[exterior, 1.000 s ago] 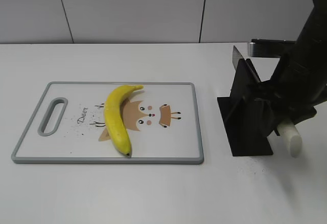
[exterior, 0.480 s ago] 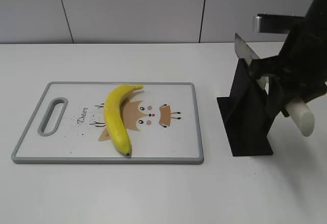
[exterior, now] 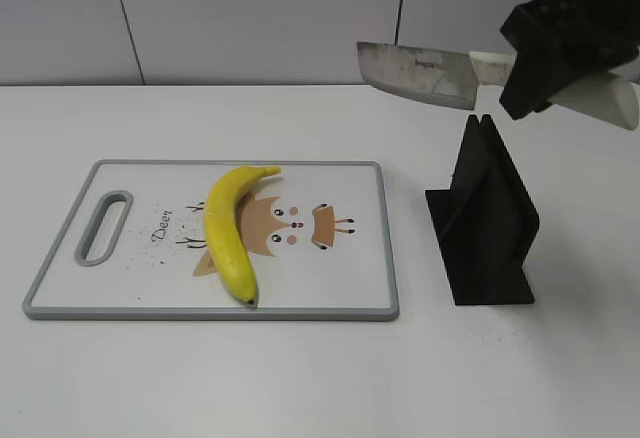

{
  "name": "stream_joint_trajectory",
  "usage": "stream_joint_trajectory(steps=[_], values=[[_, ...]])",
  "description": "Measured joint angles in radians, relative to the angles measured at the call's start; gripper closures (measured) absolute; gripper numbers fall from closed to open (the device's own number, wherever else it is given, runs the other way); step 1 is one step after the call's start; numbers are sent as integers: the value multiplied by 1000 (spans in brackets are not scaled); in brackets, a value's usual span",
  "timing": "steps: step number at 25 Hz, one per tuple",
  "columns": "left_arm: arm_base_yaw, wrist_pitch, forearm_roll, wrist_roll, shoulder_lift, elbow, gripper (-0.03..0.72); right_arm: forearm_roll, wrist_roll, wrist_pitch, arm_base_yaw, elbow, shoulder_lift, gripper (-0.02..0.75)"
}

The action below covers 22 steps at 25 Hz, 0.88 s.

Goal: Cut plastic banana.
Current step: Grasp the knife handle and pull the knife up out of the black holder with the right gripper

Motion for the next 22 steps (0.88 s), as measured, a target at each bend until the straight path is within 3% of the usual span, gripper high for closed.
stream_joint_trajectory(steps=[5,9,15,22], values=[[0,-1,0,10,29,-18,165,95,-345,-9,0,-37,0,555],[0,-19,-1,110,124,-85,165,140,-598,-50,0,-37,0,555],[0,-140,-22,220,374,-157,165,170,-736,-103,0,-48,23,555],[-53,-181,-167,500,715,-310,164,175,-882,-63,0,-96,110,556]])
